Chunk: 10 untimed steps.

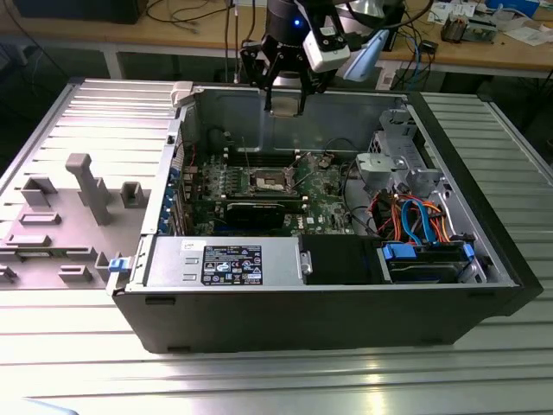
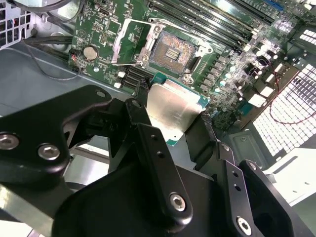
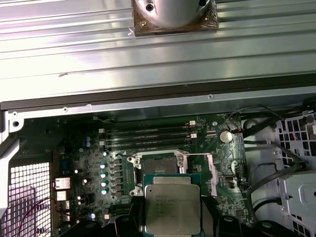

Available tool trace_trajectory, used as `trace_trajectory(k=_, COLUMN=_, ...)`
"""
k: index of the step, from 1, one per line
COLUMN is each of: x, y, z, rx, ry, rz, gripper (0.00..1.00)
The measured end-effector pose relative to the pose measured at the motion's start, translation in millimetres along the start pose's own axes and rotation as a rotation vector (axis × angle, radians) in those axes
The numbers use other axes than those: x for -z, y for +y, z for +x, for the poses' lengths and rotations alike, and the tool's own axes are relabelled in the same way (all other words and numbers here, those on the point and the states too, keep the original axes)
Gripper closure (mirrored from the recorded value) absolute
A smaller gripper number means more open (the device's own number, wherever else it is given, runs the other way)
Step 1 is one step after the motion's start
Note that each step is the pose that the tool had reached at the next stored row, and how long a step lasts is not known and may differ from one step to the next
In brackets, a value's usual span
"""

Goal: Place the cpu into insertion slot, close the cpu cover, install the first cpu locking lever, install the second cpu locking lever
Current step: 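Place the cpu into insertion slot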

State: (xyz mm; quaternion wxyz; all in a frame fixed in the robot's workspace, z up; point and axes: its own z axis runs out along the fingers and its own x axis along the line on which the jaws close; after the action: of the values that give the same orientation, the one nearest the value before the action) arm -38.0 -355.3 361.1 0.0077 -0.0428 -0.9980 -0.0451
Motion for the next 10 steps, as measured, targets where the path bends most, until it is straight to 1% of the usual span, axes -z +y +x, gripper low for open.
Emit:
trace_trajectory(k=3, x=0.0, y=-0.2, z=2.6, rx=0.0, ry=0.0, rz=0.0001, gripper=0.45)
trace_trajectory(k=5, x=-0.1, y=-0.3, z=3.2, rx=-0.003, ry=-0.0002, rz=0.0, gripper=0.45)
trace_trajectory(k=8, x=-0.4, y=-0.4, z=3.2, rx=-0.026, ry=-0.0021, rz=-0.0003, gripper=0.45)
trace_trajectory(k=10, x=-0.4, y=-0.4, z=3.2, rx=-0.027, ry=-0.0024, rz=-0.0005, gripper=0.45)
